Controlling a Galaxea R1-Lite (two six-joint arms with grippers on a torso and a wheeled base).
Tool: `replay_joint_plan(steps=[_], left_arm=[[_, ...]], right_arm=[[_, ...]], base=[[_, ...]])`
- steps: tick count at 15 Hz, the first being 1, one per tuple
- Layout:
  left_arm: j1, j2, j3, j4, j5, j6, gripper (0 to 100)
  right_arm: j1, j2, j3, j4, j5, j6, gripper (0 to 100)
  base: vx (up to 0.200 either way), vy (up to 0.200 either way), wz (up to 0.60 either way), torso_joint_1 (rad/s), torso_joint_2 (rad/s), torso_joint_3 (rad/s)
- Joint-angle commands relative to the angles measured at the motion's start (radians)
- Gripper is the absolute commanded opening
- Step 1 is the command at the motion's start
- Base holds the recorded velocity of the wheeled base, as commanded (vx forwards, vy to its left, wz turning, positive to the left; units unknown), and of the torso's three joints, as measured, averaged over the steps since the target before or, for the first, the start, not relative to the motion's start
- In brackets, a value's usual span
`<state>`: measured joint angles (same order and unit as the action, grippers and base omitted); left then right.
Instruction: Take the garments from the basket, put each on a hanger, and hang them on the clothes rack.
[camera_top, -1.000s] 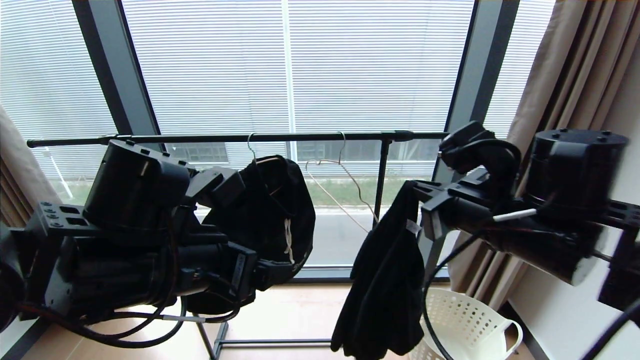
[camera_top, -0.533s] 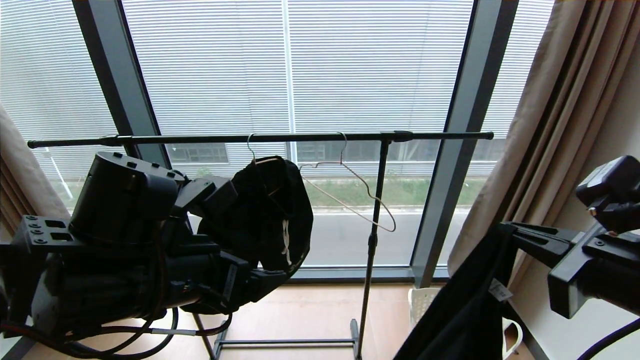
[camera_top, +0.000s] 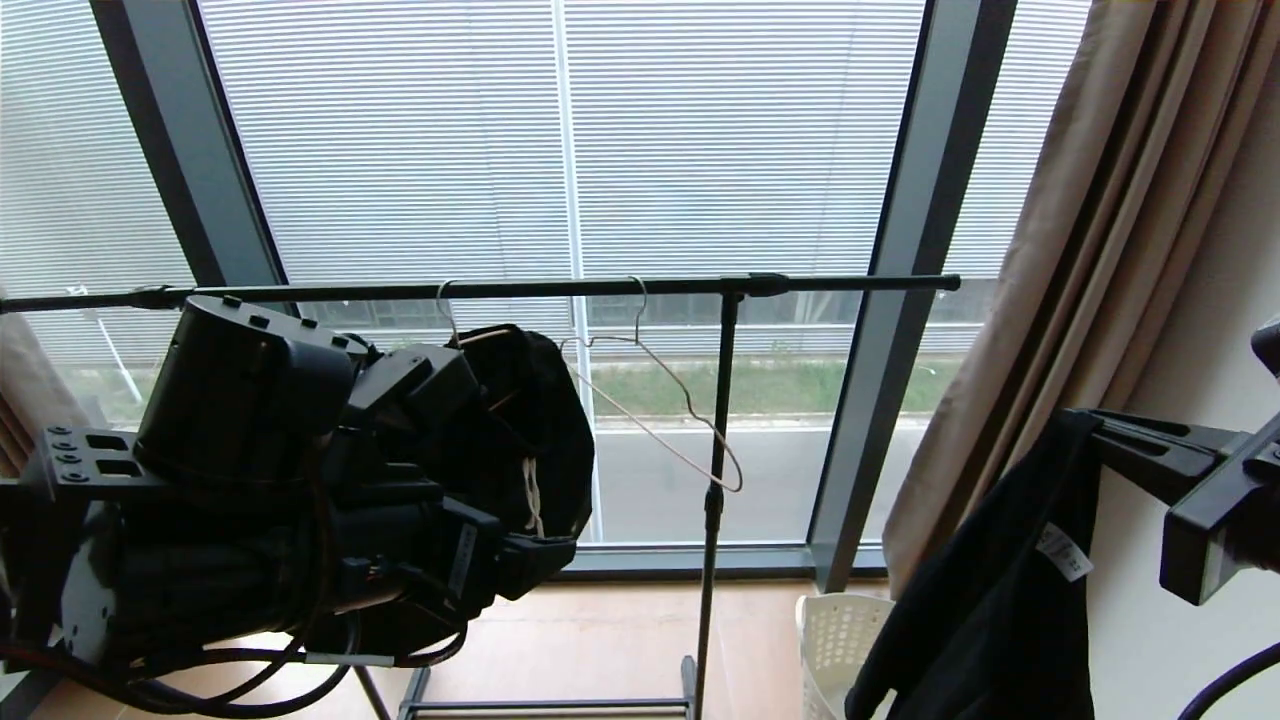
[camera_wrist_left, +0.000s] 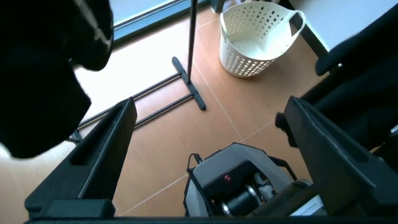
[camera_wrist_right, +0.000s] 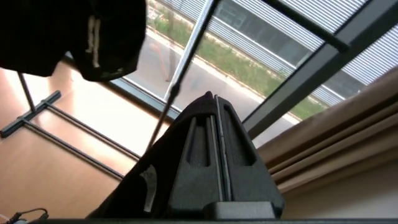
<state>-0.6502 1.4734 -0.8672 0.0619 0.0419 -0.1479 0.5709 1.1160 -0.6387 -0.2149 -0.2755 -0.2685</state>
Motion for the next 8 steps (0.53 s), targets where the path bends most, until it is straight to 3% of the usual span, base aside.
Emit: replay_joint_plan(steps=[1, 5, 8], left_arm=[[0.001, 0.018, -0.006, 0.001, 0.001, -0.001, 100], [0.003, 0.042, -0.009, -0.011, 0.001, -0.001, 100], [0.003, 0.088, 0.004, -0.14, -0.002, 0.002, 100]], right_arm=[[0.0, 0.05, -0.019, -0.001, 0.002, -0.003, 0], [0.0, 0.079, -0.042, -0.001, 0.004, -0.003, 0], [0.0, 0.104, -0.07, -0.011, 0.004, -0.012, 0]], base=[[0.2, 0.0, 0.0, 0.002, 0.0, 0.002], [0.2, 0.0, 0.0, 0.006, 0.0, 0.001], [0.0, 0.0, 0.0, 0.0, 0.0, 0.0]])
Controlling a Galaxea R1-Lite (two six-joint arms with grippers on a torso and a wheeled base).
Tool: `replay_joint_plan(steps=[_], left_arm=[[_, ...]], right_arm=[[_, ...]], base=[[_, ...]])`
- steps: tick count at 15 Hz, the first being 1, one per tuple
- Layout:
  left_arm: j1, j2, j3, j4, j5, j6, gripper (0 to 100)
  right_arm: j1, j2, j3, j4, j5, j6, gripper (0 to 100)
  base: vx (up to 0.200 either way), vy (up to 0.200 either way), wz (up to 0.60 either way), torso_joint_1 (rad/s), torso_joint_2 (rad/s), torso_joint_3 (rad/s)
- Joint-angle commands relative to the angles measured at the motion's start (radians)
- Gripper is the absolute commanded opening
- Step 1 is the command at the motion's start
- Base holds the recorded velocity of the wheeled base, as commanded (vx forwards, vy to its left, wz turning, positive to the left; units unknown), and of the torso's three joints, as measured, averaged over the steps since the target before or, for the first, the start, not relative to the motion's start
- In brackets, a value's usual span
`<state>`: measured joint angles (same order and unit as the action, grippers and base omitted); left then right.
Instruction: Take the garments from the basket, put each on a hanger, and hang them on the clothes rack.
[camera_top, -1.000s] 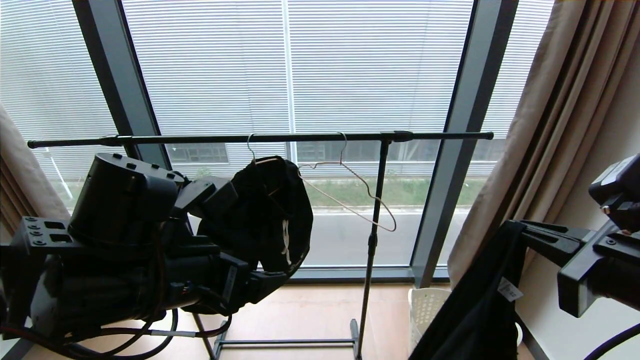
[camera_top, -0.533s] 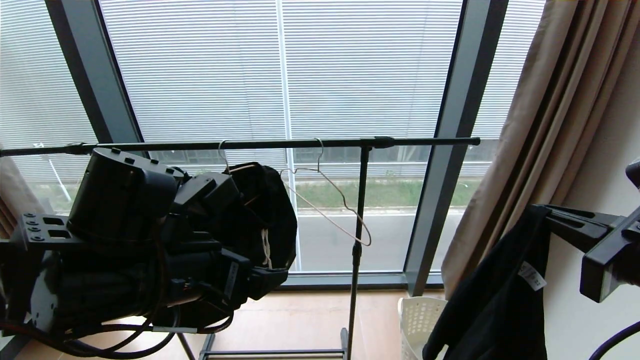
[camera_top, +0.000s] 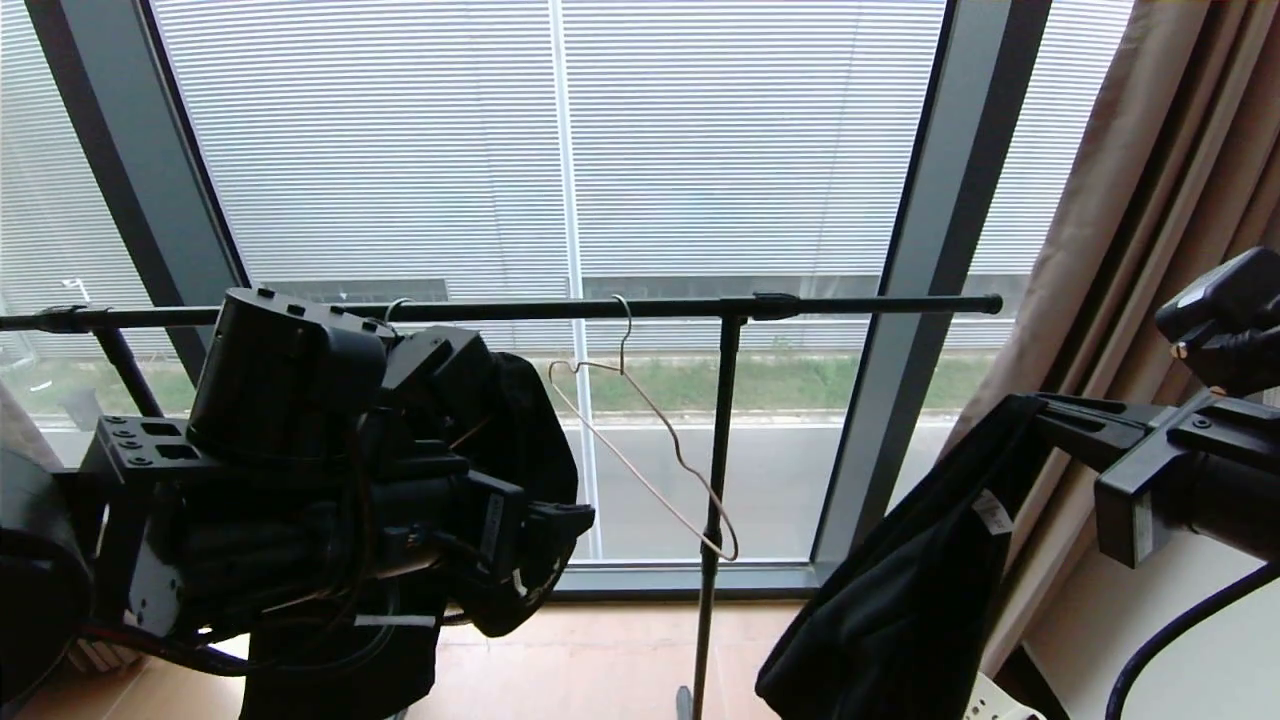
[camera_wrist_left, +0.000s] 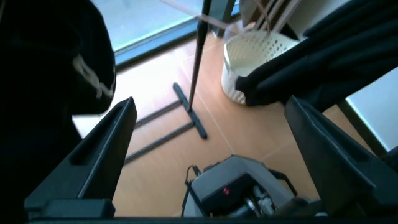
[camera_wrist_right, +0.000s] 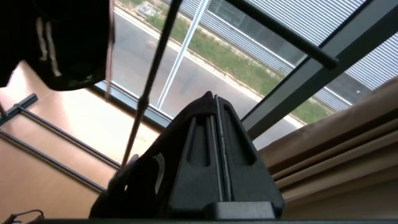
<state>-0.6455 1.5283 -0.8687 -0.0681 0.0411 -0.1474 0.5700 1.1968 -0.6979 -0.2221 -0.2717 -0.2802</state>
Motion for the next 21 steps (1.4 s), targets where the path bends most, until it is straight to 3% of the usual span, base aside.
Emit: replay_joint_plan(steps=[1, 6, 9, 15, 21], left_arm=[[-0.003, 0.052, -0.003, -0.013, -0.001, 0.005, 100], [-0.005, 0.219, -0.147, -0.027, -0.007, 0.006, 100], [-0.003, 0.409, -0.349, -0.024, 0.005, -0.003, 100], [-0.003, 0.638, -0.592, -0.021, 0.048, -0.012, 100], [-0.002, 0.708, -0.641, -0.016, 0.077, -0.018, 100]], right_arm=[[0.001, 0.026, -0.014, -0.013, 0.0, -0.002, 0], [0.002, 0.064, -0.017, -0.046, 0.002, -0.02, 0], [0.005, 0.095, -0.006, -0.103, 0.003, -0.047, 0], [0.013, 0.093, -0.006, -0.105, 0.005, -0.047, 0], [0.013, 0.093, -0.006, -0.105, 0.005, -0.048, 0]], base=[[0.0, 0.0, 0.0, 0.0, 0.0, 0.0], [0.0, 0.0, 0.0, 0.0, 0.0, 0.0], [0.0, 0.0, 0.0, 0.0, 0.0, 0.0], [0.0, 0.0, 0.0, 0.0, 0.0, 0.0], [0.0, 0.0, 0.0, 0.0, 0.0, 0.0]])
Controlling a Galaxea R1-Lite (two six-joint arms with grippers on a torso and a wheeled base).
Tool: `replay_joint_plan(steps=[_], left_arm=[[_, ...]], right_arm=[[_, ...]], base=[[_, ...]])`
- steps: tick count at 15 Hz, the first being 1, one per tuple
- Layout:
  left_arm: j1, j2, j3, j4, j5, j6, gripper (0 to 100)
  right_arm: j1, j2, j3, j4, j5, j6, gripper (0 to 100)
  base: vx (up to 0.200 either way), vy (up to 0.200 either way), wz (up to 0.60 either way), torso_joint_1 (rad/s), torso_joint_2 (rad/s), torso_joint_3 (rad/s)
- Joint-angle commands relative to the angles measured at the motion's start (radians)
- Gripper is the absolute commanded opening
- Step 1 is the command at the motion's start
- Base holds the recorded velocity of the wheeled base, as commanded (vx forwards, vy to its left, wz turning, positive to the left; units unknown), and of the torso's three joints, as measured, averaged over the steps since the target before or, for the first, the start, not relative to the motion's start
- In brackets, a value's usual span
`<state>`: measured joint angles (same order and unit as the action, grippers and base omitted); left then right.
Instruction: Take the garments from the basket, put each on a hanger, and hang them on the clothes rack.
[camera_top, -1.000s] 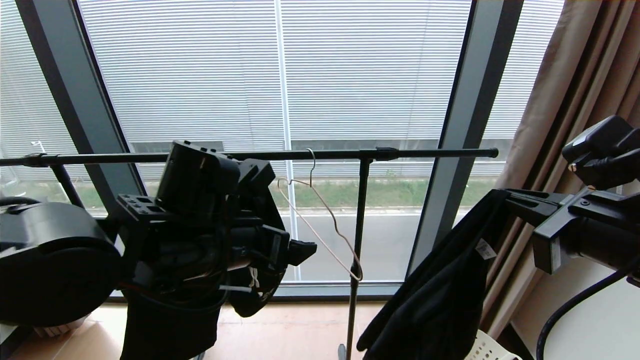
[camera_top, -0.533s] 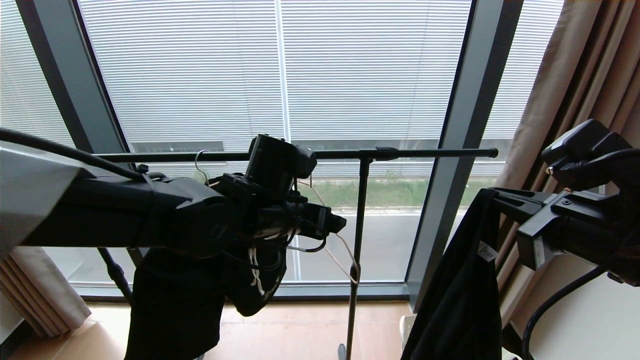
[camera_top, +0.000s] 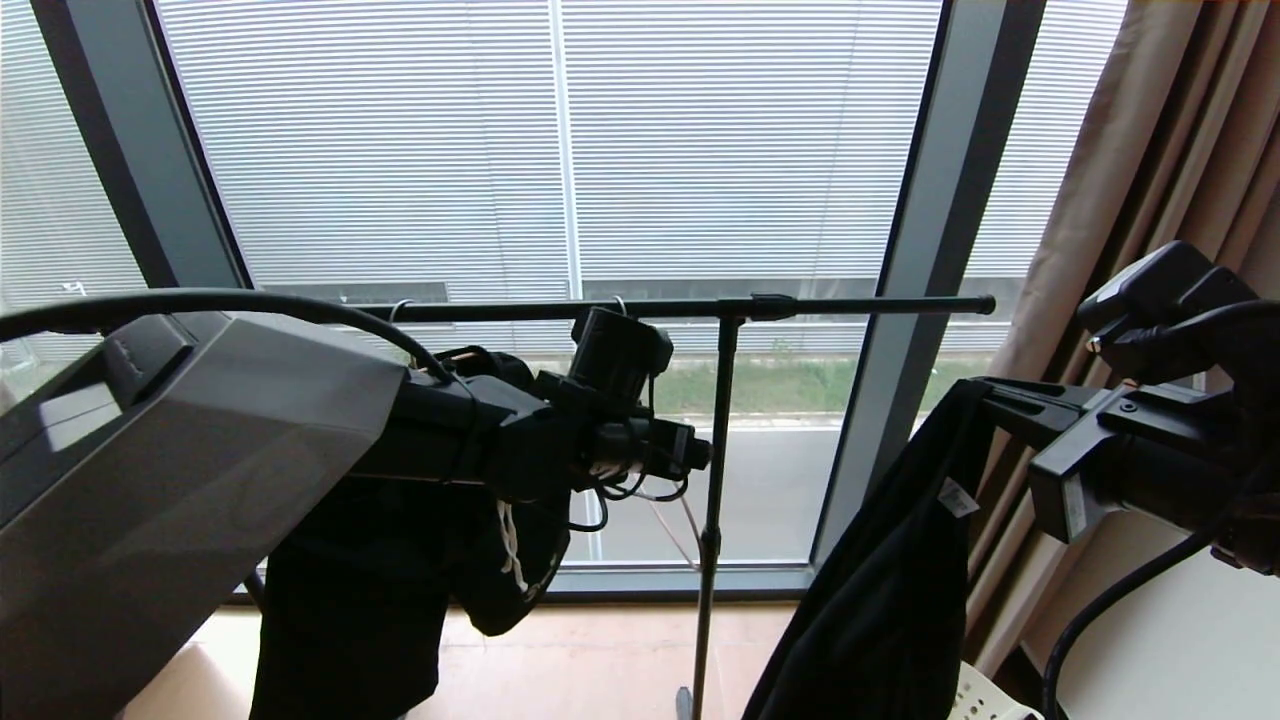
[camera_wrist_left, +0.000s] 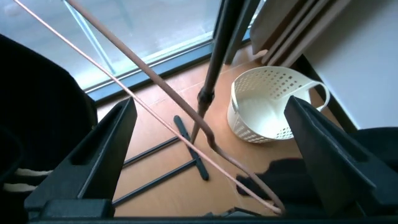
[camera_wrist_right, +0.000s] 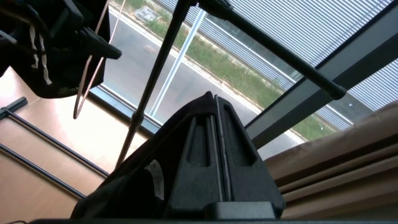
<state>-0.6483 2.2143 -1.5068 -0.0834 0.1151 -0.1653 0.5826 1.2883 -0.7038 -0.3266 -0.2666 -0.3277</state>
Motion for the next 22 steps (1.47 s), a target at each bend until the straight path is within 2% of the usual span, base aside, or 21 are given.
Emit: replay_joint_plan(steps=[1, 2, 4, 11, 14, 19, 22], left_arm=[[0.001, 0.022, -0.003, -0.001, 0.003, 0.0, 100], [0.006, 0.016, 0.005, 0.059, 0.044, -0.016, 100], [0.016, -0.002, 0.002, 0.103, 0.074, -0.06, 100], [0.024, -0.013, -0.003, 0.105, 0.097, -0.066, 100], [0.026, 0.007, -0.004, 0.105, 0.166, -0.066, 100], [0.022, 0.008, -0.003, 0.105, 0.195, -0.066, 100], [0.019, 0.022, -0.003, 0.106, 0.259, -0.065, 100]], right_arm=[[0.0, 0.002, 0.0, 0.0, 0.0, -0.001, 0], [0.0, 0.002, 0.0, 0.0, 0.0, 0.001, 0], [0.0, 0.002, 0.0, 0.0, 0.0, 0.001, 0], [0.013, -0.001, 0.003, 0.0, -0.002, -0.001, 0], [0.013, 0.002, 0.003, 0.0, -0.002, 0.001, 0], [0.013, 0.003, 0.003, 0.0, -0.002, -0.001, 0], [0.013, 0.003, 0.003, 0.0, -0.002, 0.001, 0]], base=[[0.0, 0.0, 0.0, 0.0, 0.0, 0.0], [0.0, 0.0, 0.0, 0.0, 0.0, 0.0], [0.0, 0.0, 0.0, 0.0, 0.0, 0.0], [0.0, 0.0, 0.0, 0.0, 0.0, 0.0], [0.0, 0.0, 0.0, 0.0, 0.0, 0.0], [0.0, 0.0, 0.0, 0.0, 0.0, 0.0], [0.0, 0.0, 0.0, 0.0, 0.0, 0.0]])
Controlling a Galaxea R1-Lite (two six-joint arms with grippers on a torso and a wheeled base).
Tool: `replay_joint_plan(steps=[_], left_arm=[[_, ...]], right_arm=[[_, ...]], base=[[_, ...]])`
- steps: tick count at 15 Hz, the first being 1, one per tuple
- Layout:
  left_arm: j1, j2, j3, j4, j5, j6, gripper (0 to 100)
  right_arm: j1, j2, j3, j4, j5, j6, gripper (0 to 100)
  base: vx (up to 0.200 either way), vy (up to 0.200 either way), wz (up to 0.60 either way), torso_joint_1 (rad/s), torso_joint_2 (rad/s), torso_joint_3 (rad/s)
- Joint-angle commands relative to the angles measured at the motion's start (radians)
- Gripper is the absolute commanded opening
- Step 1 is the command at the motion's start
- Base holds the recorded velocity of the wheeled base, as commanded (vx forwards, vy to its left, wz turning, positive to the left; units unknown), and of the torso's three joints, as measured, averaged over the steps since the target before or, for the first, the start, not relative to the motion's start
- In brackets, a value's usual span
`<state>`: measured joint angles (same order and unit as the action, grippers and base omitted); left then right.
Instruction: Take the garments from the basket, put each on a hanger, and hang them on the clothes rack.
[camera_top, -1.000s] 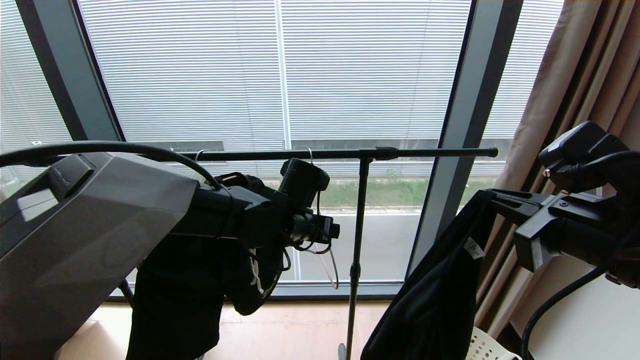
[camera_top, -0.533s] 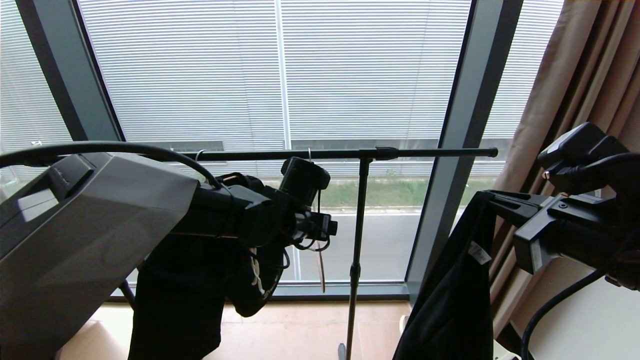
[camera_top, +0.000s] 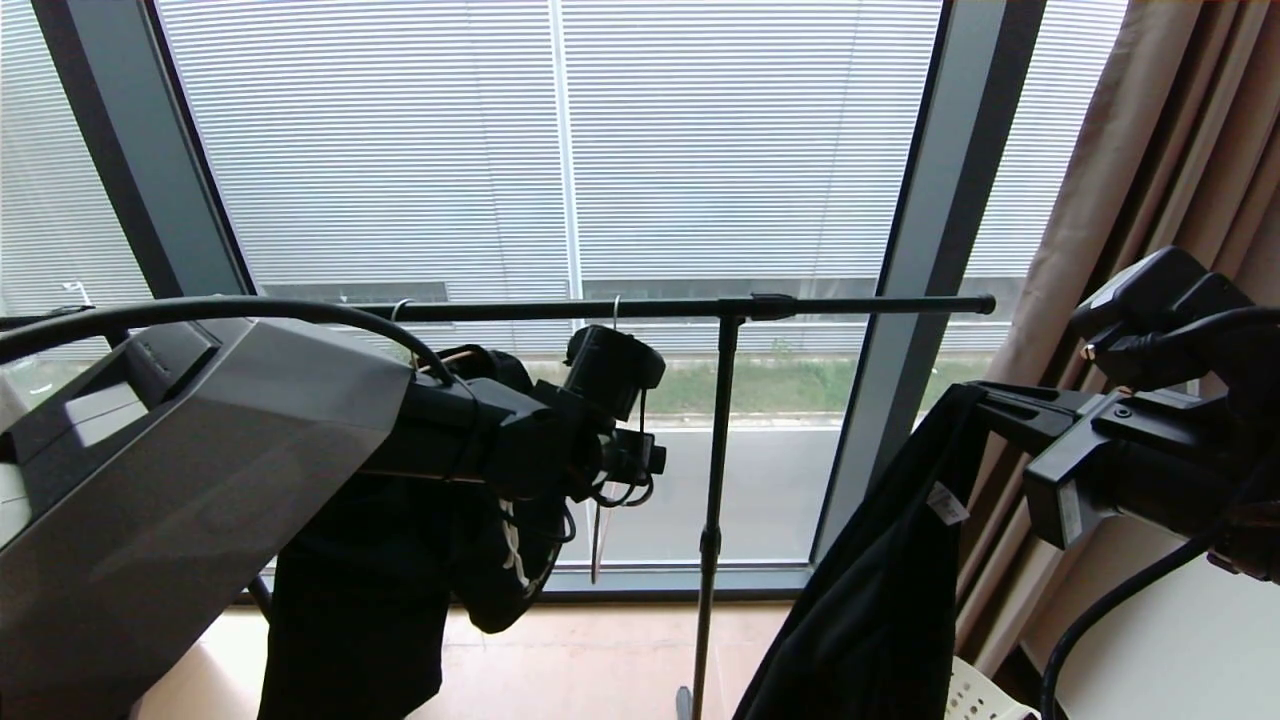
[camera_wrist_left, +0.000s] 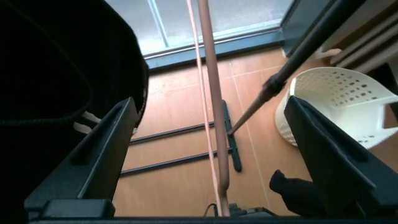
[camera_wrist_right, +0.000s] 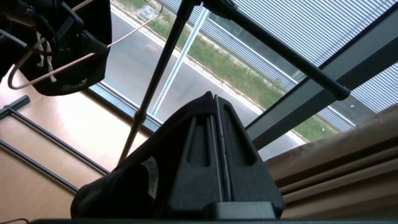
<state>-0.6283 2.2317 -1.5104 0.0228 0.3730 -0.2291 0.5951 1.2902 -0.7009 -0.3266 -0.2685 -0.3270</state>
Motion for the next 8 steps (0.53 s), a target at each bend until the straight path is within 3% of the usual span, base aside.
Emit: replay_joint_plan(steps=[1, 2, 3, 8], left_arm=[[0.001, 0.006, 0.003, 0.0, 0.001, -0.001, 100], [0.001, 0.009, 0.003, 0.002, 0.001, -0.001, 100], [0.002, 0.011, 0.003, 0.002, 0.009, -0.002, 0], [0.009, 0.005, -0.001, -0.003, 0.021, -0.019, 0]], right_arm=[[0.002, 0.0, 0.0, 0.0, 0.0, -0.001, 0], [0.0, 0.0, 0.0, 0.0, 0.0, 0.0, 0], [0.002, -0.002, 0.0, 0.0, 0.0, 0.0, 0], [0.002, 0.001, 0.001, 0.001, 0.0, -0.001, 0]], base=[[0.0, 0.0, 0.0, 0.0, 0.0, 0.0], [0.0, 0.0, 0.0, 0.0, 0.0, 0.0], [0.0, 0.0, 0.0, 0.0, 0.0, 0.0], [0.0, 0.0, 0.0, 0.0, 0.0, 0.0]])
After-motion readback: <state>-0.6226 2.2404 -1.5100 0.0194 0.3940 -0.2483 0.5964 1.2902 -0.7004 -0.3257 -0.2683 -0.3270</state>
